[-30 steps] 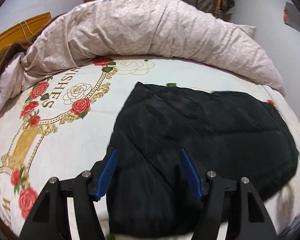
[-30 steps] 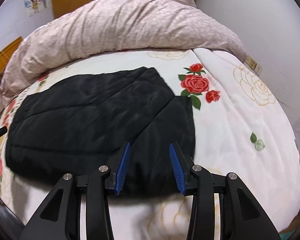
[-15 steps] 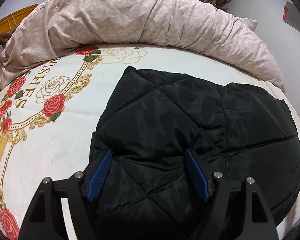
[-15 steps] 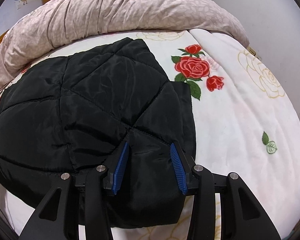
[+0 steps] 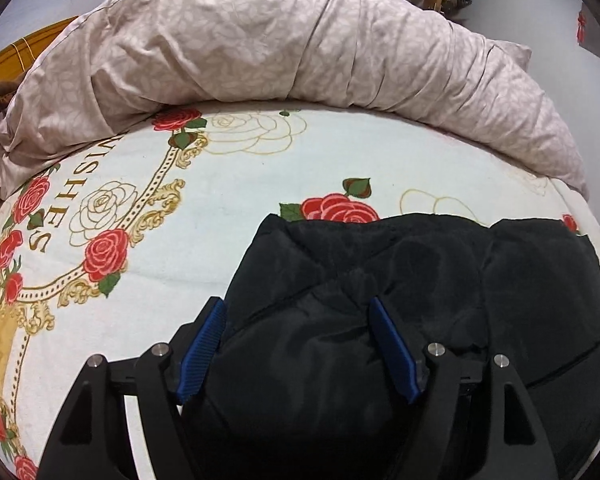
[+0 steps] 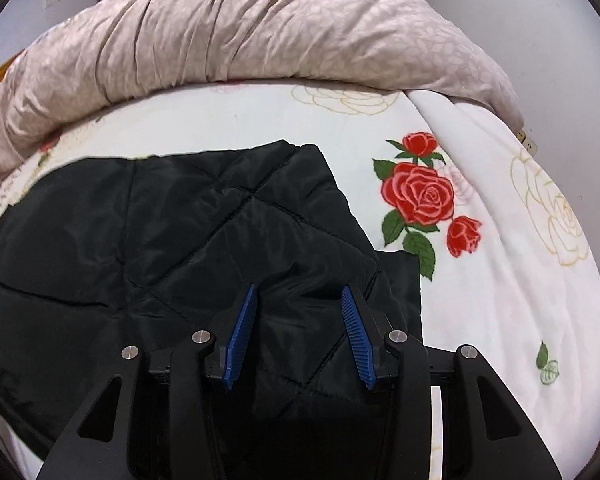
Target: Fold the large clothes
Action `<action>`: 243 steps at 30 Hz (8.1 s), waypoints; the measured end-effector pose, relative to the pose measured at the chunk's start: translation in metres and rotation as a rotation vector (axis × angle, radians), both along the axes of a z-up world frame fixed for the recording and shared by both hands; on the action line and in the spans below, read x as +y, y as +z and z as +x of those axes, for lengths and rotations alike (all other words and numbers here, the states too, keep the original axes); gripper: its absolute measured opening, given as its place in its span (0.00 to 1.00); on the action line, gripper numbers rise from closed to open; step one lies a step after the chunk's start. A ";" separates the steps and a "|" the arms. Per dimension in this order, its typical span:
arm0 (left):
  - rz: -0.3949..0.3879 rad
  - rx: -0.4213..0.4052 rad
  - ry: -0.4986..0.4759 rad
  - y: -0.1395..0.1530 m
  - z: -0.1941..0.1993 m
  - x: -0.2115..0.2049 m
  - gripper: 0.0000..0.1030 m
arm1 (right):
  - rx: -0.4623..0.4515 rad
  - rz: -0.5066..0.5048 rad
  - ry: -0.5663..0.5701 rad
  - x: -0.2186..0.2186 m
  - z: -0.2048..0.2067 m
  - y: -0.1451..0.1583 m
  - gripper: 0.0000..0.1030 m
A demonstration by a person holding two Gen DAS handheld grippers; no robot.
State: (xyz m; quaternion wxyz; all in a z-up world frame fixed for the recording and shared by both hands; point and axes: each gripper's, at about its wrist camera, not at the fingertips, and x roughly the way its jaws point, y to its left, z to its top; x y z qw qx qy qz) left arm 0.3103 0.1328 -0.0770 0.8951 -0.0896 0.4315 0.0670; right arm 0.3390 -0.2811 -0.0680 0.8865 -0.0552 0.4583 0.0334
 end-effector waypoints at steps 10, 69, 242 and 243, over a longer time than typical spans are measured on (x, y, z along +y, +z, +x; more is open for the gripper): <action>0.005 0.013 0.009 -0.003 0.005 -0.001 0.75 | -0.010 -0.010 0.002 -0.002 0.000 -0.003 0.46; -0.334 0.101 0.006 -0.054 -0.019 0.032 0.86 | 0.178 0.480 0.014 -0.077 0.012 -0.053 0.56; 0.023 -0.017 0.191 0.157 -0.334 -0.061 0.68 | -0.140 0.134 0.397 0.124 -0.295 0.151 0.64; 0.021 -0.015 0.191 0.156 -0.334 -0.060 0.68 | -0.138 0.132 0.397 0.124 -0.294 0.150 0.64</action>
